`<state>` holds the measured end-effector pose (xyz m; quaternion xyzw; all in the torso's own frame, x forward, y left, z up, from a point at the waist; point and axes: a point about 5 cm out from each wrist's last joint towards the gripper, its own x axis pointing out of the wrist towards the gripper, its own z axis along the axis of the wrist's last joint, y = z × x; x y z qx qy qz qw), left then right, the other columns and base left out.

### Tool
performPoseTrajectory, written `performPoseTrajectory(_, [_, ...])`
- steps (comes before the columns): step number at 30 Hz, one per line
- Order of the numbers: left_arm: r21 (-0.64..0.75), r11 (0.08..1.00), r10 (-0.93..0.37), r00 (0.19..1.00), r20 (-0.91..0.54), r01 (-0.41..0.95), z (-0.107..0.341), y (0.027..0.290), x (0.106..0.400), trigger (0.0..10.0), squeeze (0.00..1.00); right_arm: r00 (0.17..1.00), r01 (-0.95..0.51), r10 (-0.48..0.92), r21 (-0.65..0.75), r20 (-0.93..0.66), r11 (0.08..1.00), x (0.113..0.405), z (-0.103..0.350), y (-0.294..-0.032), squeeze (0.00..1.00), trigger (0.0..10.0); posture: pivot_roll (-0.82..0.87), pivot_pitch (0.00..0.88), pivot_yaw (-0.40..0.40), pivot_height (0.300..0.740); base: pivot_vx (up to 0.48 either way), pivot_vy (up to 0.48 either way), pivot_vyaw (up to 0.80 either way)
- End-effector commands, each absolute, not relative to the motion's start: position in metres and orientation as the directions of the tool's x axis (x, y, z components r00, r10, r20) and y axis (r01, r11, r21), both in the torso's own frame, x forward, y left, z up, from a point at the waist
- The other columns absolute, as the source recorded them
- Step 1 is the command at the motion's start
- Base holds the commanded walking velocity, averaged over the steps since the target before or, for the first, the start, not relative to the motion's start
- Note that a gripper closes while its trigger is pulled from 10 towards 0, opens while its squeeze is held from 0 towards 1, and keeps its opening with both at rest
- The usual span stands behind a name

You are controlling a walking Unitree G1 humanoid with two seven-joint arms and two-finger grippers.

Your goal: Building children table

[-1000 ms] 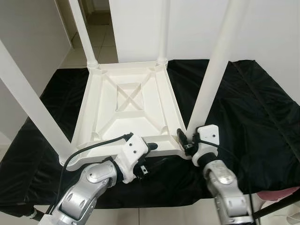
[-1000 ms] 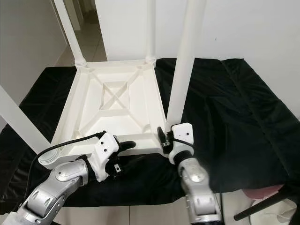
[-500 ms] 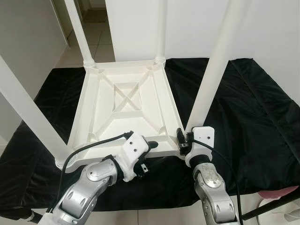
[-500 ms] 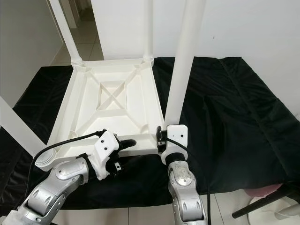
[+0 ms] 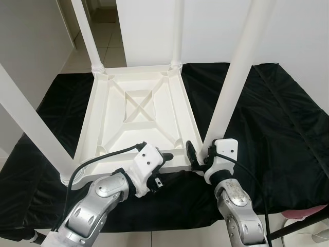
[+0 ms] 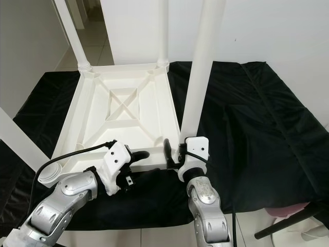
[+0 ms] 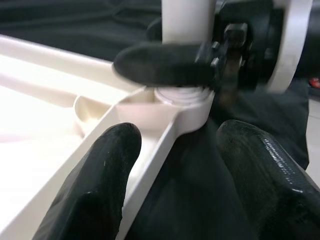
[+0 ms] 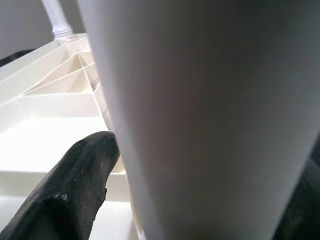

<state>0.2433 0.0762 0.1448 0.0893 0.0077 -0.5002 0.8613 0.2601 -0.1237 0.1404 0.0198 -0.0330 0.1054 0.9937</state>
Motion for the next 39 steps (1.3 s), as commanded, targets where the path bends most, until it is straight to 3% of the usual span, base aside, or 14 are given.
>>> performPoseTrajectory(1, [0.149,0.466,-0.866,0.484,-0.125,0.872,0.141,0.08,0.242,10.0,0.0,0.968,-0.245,0.242,0.035,0.073,0.969,0.261,0.14,-0.125,0.0,10.0,-0.06,0.017,0.04,0.74,0.0,0.0,0.0])
performPoseTrajectory(14, [0.168,0.463,-0.866,0.485,-0.124,0.87,0.145,0.084,0.245,10.0,0.0,0.938,-0.338,0.339,-0.032,0.067,0.941,0.265,0.137,-0.132,0.0,10.0,-0.05,0.0,0.049,0.74,0.0,0.0,0.0])
performPoseTrajectory(20, [0.172,0.448,-0.872,0.471,-0.136,0.878,0.144,0.085,0.246,10.0,0.0,0.875,-0.474,0.482,-0.127,0.049,0.872,0.274,0.139,-0.148,0.0,10.0,-0.06,0.0,0.061,0.74,0.0,0.0,0.0])
performPoseTrajectory(32, [0.171,0.438,-0.877,0.461,-0.135,0.883,0.144,0.082,0.245,10.0,0.0,0.793,-0.599,0.609,-0.214,-0.021,0.772,0.286,0.139,-0.159,0.0,10.0,-0.06,0.0,0.067,0.74,0.0,0.0,0.0])
performPoseTrajectory(33, [0.172,0.436,-0.878,0.46,-0.136,0.883,0.144,0.082,0.245,10.0,0.0,0.788,-0.604,0.614,-0.224,-0.026,0.765,0.288,0.138,-0.16,0.0,3.7,-0.06,0.0,0.067,0.74,0.0,0.0,0.0])
performPoseTrajectory(34, [0.173,0.436,-0.878,0.46,-0.135,0.883,0.144,0.081,0.245,10.0,0.0,0.787,-0.605,0.615,-0.237,-0.038,0.76,0.291,0.137,-0.163,0.0,2.8,-0.06,0.0,0.065,0.74,0.0,0.0,0.0])
performPoseTrajectory(35, [0.173,0.436,-0.878,0.46,-0.135,0.883,0.144,0.081,0.245,10.0,0.0,0.787,-0.605,0.615,-0.237,-0.038,0.76,0.291,0.137,-0.163,0.0,2.8,-0.06,0.0,0.065,0.74,0.0,0.0,0.0])
performPoseTrajectory(36, [0.173,0.44,-0.876,0.463,-0.134,0.881,0.144,0.081,0.246,10.0,0.0,0.788,-0.606,0.614,-0.244,-0.051,0.757,0.293,0.136,-0.165,0.0,0.0,-0.05,0.0,0.06,0.74,0.0,0.0,0.0])
performPoseTrajectory(39, [0.172,0.444,-0.875,0.467,-0.131,0.88,0.145,0.081,0.246,10.0,0.0,0.791,-0.604,0.609,-0.234,-0.059,0.761,0.294,0.134,-0.168,0.0,0.0,-0.05,0.0,0.061,0.74,0.0,0.0,0.0])
